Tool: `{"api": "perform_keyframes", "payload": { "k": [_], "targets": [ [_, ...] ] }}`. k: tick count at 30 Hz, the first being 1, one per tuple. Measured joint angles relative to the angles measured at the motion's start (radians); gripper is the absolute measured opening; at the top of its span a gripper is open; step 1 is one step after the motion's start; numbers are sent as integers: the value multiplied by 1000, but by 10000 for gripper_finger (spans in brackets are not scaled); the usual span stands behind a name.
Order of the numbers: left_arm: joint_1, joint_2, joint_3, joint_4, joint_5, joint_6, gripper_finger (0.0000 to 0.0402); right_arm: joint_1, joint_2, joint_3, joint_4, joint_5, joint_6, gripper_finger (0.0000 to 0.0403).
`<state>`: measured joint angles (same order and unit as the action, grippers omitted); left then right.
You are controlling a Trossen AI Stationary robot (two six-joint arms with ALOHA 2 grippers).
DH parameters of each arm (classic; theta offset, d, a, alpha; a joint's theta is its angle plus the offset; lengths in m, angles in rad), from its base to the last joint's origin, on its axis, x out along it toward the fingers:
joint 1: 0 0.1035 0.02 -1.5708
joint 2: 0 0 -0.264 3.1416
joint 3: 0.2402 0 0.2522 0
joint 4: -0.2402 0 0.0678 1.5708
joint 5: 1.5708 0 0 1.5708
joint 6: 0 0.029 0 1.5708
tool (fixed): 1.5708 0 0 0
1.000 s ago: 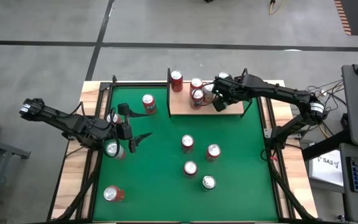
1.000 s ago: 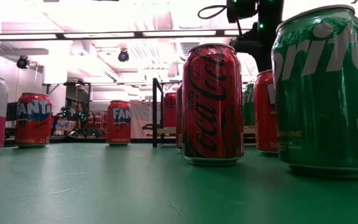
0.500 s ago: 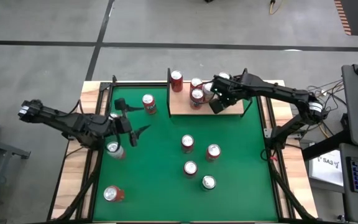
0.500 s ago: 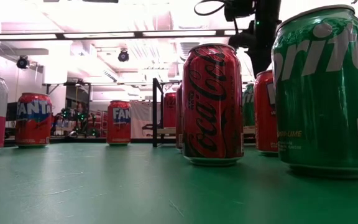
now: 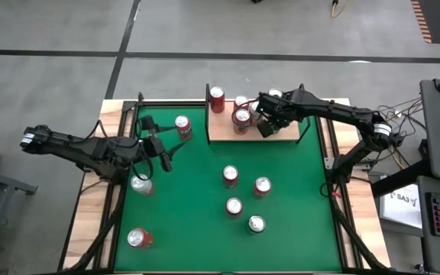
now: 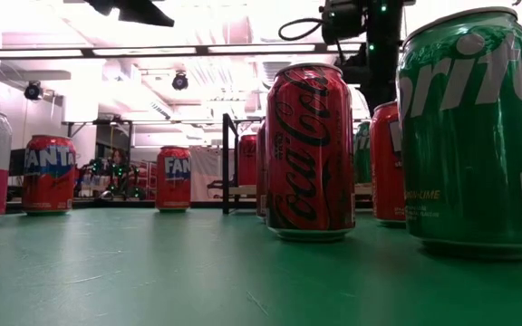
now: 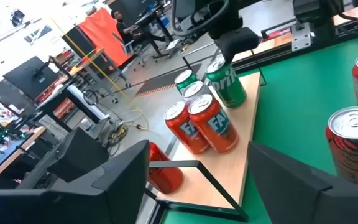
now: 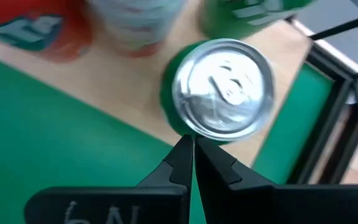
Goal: Place canned beverage on shelf
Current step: Put the green soda can on the shelf aligned with the other green soda can
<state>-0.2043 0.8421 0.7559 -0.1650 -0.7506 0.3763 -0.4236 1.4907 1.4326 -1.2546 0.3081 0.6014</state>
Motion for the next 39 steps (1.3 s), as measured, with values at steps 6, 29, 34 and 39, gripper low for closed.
{"api": "perform_keyframes", "payload": {
  "k": [6, 29, 34, 39],
  "targets": [
    [0, 0, 0, 0, 0, 0, 236, -36, -4, 0, -55, 39, -22, 9],
    [0, 2, 0, 0, -2, 24, 226, -80, -4, 0, -3, 110, -133, 9],
    [0, 0, 0, -23, -17, 39, 226, -81, -4, 7, -21, 93, -143, 9],
    [0, 1, 0, -34, -90, 36, 226, -81, -10, 16, -64, -11, -113, 9]
  ]
}}
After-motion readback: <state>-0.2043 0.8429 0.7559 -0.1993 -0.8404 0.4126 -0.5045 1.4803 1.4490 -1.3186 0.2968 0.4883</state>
